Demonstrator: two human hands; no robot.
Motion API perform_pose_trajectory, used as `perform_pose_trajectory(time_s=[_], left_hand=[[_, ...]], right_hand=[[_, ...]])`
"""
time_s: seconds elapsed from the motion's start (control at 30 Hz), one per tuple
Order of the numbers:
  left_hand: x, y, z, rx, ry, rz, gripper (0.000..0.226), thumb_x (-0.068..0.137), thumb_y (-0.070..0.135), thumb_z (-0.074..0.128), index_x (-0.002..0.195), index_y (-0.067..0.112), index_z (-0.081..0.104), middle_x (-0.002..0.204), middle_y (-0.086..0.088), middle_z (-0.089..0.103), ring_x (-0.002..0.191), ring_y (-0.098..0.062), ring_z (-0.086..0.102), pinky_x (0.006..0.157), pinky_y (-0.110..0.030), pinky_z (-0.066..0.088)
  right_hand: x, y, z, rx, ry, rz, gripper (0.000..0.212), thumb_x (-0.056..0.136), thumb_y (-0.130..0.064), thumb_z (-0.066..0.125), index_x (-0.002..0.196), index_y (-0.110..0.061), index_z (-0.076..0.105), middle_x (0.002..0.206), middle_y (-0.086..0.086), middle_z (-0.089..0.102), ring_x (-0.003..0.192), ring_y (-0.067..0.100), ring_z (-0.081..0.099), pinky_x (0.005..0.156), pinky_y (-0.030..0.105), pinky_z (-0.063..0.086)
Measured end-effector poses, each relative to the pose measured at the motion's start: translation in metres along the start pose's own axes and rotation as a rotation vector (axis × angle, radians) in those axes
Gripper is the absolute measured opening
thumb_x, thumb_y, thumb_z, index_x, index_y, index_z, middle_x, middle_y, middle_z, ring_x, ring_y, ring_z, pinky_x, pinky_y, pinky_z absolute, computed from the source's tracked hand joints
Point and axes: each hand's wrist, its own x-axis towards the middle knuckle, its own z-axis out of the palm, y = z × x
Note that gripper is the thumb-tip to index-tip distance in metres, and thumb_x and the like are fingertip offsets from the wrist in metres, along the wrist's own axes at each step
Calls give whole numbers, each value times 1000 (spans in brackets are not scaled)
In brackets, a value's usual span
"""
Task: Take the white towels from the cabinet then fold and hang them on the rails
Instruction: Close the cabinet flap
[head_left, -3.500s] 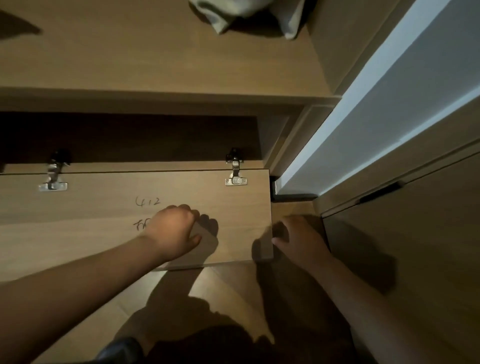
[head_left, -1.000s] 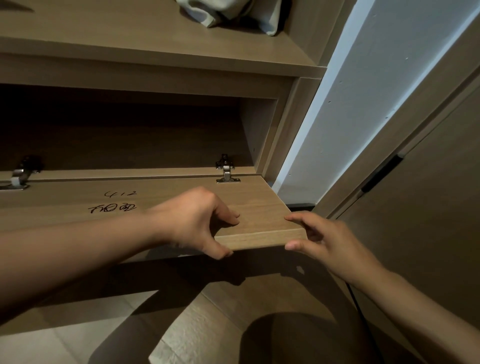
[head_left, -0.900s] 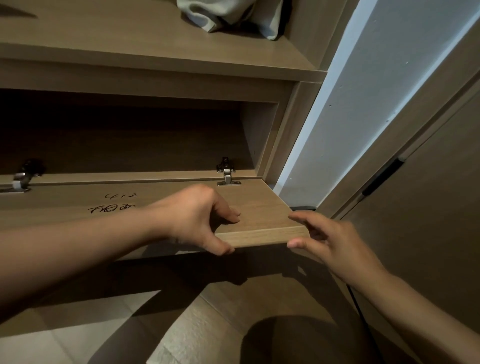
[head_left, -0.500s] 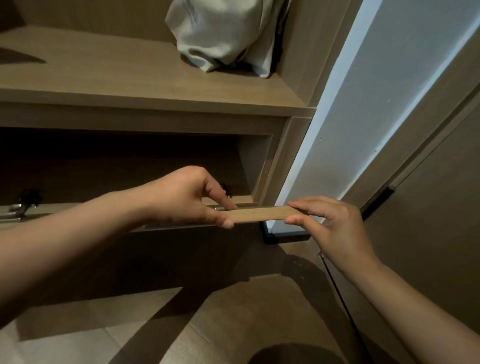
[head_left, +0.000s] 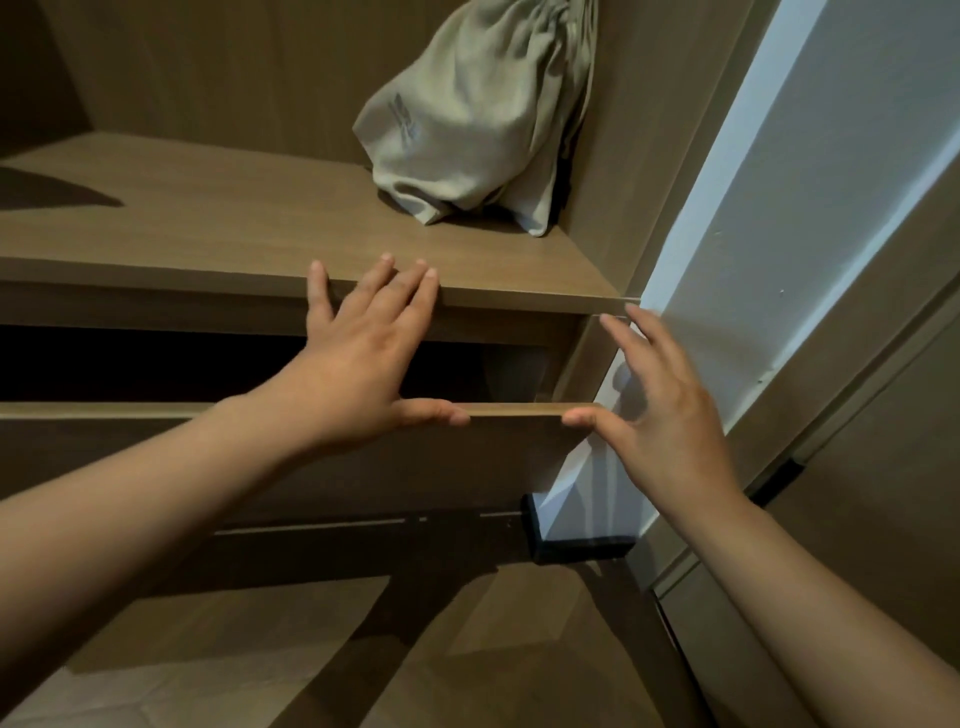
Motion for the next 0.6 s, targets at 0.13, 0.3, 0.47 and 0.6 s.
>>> perform_pose_trajectory(time_s=[0.13, 0.3, 0.47, 0.6], left_hand=[[2, -1, 7, -13, 104, 2, 106, 70, 76, 28, 154, 17, 0, 160, -3, 7, 148, -21, -1, 113, -65, -7], [3, -2, 12, -27, 172, 10, 94, 79, 69, 35, 154, 21, 5, 159, 0, 11, 148, -21, 4, 114, -62, -8], [4, -4, 16, -5, 220, 29, 91, 82, 64, 45, 154, 21, 8, 159, -1, 14, 147, -22, 8, 115, -61, -7], [3, -5, 19, 16, 247, 32, 90, 81, 63, 47, 153, 20, 14, 157, -3, 21, 146, -24, 15, 115, -61, 0]], right_hand=[[20, 1, 1, -57, -39, -137, 82, 80, -31, 76, 150, -27, 33, 160, -6, 21, 142, 0, 3, 116, 33, 11], [40, 0, 4, -110, -92, -233, 87, 83, -23, 74, 153, -23, 23, 162, -5, 16, 148, 7, 7, 114, 26, 10], [55, -2, 6, -112, -140, -206, 82, 87, -24, 70, 153, -23, 23, 161, -5, 18, 148, 13, 7, 113, 26, 6], [58, 1, 13, -87, -94, -187, 73, 87, -27, 69, 151, -21, 33, 156, -4, 32, 145, 13, 16, 111, 25, 11]])
